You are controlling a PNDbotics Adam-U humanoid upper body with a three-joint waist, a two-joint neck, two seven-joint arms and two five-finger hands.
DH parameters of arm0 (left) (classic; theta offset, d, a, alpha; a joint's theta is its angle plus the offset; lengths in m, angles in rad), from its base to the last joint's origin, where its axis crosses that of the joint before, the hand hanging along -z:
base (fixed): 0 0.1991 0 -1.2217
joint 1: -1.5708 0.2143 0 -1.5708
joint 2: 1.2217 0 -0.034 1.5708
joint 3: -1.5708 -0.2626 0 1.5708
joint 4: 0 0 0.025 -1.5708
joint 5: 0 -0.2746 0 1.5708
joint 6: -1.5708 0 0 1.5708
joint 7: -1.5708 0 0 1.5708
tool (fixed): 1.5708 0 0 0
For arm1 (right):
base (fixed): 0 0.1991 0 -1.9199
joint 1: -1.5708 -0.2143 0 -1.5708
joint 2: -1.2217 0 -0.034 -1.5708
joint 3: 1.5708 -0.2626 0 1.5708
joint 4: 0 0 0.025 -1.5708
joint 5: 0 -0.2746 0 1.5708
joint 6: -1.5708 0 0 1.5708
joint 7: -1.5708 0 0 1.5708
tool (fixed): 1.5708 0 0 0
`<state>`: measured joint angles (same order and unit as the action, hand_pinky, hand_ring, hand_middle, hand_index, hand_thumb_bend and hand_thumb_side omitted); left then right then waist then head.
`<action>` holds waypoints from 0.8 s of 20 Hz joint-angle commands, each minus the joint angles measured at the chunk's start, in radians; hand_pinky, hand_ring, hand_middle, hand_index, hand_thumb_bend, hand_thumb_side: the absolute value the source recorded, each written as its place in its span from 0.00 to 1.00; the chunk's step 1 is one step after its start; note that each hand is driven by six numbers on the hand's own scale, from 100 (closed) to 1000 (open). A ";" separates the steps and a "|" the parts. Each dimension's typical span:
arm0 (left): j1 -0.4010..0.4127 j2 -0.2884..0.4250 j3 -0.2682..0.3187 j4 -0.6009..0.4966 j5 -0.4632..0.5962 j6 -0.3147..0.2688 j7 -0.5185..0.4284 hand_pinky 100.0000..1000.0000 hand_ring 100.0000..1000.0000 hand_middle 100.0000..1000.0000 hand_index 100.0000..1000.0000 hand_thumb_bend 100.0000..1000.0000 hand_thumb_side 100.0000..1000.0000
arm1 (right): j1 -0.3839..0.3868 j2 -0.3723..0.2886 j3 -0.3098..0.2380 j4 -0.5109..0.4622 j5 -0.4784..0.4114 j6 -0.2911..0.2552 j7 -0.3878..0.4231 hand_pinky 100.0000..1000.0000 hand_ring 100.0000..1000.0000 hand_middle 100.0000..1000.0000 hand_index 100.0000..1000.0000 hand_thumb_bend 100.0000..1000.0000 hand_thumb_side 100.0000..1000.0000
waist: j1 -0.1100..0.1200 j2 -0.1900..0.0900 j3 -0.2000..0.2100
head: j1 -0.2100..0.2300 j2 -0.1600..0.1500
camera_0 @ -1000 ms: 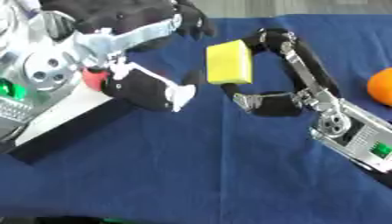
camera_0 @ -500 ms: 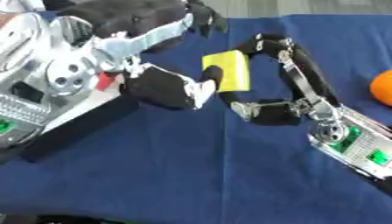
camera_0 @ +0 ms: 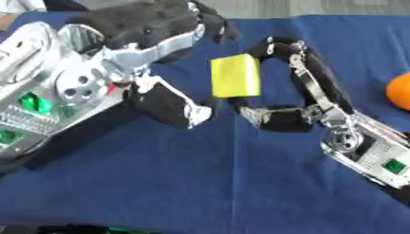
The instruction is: Pick up the objects with one hand, pass them to the other hand, and then place them into the box on the other side of the table.
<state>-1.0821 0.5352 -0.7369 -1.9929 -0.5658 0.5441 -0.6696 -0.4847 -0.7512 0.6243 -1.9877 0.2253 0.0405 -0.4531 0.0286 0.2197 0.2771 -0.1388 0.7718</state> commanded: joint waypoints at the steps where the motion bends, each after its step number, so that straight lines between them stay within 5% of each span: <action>1: -0.013 0.007 0.008 -0.007 -0.015 0.057 -0.087 1.00 0.87 0.77 0.92 0.27 0.22 | -0.018 -0.012 -0.014 -0.012 0.013 -0.004 -0.010 0.65 0.55 0.46 0.52 0.12 0.00 | 0.013 -0.013 -0.002 | -0.003 -0.002; 16: -0.008 -0.018 -0.006 -0.007 -0.145 0.091 -0.107 1.00 0.87 0.78 0.93 0.34 0.25 | -0.034 0.002 -0.007 -0.012 0.039 0.016 -0.037 0.64 0.54 0.46 0.52 0.12 0.00 | 0.021 -0.009 -0.008 | 0.002 -0.002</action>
<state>-1.0794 0.5135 -0.7502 -1.9929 -0.6937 0.5305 -0.6833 -0.5021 -0.7421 0.6244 -1.9877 0.2590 0.0522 -0.4864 0.0367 0.2198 0.2692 -0.1358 0.7718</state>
